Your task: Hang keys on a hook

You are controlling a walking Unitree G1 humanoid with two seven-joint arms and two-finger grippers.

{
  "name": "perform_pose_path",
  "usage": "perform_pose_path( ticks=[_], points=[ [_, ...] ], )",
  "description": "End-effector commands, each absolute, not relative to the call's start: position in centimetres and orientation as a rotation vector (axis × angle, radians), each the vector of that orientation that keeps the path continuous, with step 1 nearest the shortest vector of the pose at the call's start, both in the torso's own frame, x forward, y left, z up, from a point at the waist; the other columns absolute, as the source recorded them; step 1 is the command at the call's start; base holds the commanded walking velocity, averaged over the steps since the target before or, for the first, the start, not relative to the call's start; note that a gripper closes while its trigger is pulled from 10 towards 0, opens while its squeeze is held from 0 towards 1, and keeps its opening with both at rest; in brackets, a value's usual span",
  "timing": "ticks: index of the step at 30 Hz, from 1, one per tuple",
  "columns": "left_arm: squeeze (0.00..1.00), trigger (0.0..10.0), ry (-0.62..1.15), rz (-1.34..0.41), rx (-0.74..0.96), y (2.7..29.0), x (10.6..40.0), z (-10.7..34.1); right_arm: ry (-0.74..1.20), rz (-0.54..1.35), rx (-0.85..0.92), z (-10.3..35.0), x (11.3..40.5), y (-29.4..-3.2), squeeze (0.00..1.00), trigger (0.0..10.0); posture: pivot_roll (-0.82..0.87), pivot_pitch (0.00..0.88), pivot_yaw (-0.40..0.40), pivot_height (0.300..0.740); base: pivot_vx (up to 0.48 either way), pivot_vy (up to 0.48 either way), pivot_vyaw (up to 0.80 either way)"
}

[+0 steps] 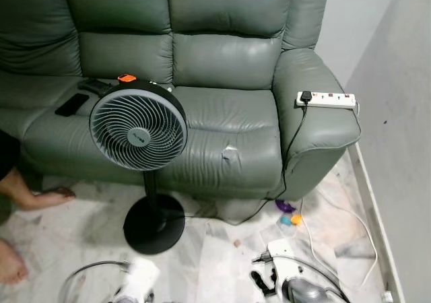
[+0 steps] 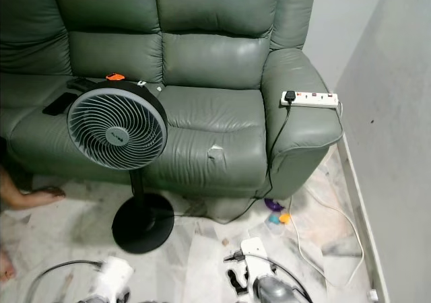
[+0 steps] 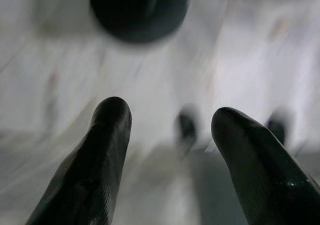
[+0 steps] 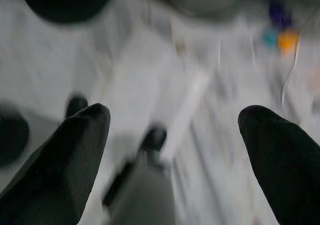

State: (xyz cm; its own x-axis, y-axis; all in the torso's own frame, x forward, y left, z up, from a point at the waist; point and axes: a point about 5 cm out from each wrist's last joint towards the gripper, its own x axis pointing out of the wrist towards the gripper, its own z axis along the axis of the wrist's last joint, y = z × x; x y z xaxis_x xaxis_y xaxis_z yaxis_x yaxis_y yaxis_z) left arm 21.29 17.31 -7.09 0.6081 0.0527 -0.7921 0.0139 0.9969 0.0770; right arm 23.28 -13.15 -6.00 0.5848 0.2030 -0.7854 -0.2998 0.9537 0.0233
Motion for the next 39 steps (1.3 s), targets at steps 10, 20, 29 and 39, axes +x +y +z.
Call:
perform_pose_path(
  ticks=[10, 20, 29, 39],
  points=[
    [0.00, 10.0, 0.992, 0.026, 0.072, 17.3, 19.2, -8.2, 0.919, 0.301, -0.027, -6.2, 22.9, -12.5, 0.00, 10.0, 0.10, 0.000, -0.027, 0.740, 0.000, 0.000, 0.00],
    [0.00, 10.0, 0.940, -0.022, 0.029, 16.6, 20.0, -7.8, 0.830, 0.272, -0.012, -5.3, 24.2, -12.9, 0.00, 10.0, 0.09, 0.000, -0.024, 0.740, 0.000, 0.000, 0.00],
    [0.00, 10.0, 0.949, -0.057, -0.013, 17.3, 18.7, -8.4, 0.837, 0.307, -0.093, -5.7, 23.5, -13.9, 0.00, 10.0, 0.07, 0.000, -0.021, 0.740, 0.000, 0.000, -0.15],
    [0.00, 10.0, 0.949, -0.076, 0.010, 17.7, 18.7, -8.3, 0.889, 0.308, -0.172, -6.5, 22.3, -15.1, 0.00, 10.0, 0.07, 0.000, -0.026, 0.740, 0.000, 0.000, -0.72]
  ],
)
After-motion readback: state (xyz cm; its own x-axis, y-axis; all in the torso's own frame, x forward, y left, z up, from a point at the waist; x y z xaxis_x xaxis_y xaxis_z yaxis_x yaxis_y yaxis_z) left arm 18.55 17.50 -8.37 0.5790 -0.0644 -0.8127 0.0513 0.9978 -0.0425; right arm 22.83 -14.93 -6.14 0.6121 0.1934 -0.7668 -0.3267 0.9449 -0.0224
